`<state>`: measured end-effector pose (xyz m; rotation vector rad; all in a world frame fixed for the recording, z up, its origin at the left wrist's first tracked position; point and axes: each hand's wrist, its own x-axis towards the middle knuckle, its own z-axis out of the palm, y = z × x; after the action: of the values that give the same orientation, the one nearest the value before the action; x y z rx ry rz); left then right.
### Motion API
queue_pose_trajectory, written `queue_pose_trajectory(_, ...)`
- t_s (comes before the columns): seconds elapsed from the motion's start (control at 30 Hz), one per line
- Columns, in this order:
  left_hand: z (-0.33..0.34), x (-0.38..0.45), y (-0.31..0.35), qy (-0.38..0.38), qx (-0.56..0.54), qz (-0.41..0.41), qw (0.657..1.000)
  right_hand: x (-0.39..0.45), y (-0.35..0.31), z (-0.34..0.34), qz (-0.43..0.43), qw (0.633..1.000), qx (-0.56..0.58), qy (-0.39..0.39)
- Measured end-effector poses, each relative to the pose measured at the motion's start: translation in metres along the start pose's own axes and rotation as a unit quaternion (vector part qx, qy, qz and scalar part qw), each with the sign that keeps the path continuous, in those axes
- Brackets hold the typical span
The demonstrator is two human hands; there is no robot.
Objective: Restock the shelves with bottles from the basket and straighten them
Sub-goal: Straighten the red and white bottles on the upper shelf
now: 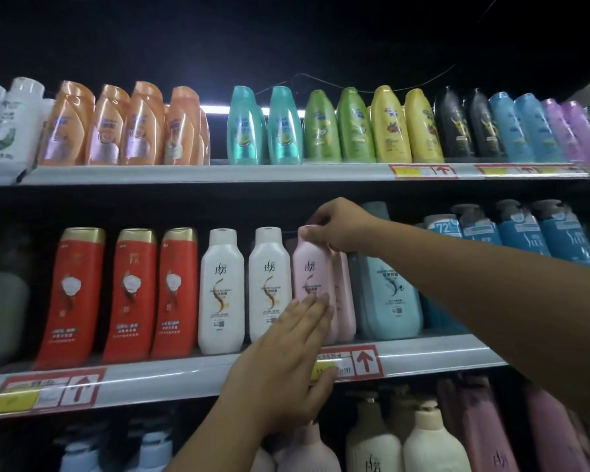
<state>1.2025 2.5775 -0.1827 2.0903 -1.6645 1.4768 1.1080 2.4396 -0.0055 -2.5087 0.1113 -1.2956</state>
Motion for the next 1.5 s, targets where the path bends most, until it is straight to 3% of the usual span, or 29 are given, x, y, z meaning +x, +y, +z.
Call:
queue_pose_trajectory(0.5,0.003,0.000,-0.001,0.008,0.007,0.010,1.000,-0.001,0.004,-0.010,0.004,0.999,0.023,-0.045)
queue_pose_trajectory(1.37,0.001,0.000,-0.001,-0.007,0.000,0.017,1.000,-0.010,0.003,-0.006,-0.040,0.999,-0.019,-0.013)
queue_pose_trajectory(1.5,0.005,0.000,-0.003,0.018,0.008,0.019,1.000,-0.011,0.008,-0.017,-0.028,1.000,-0.011,-0.003)
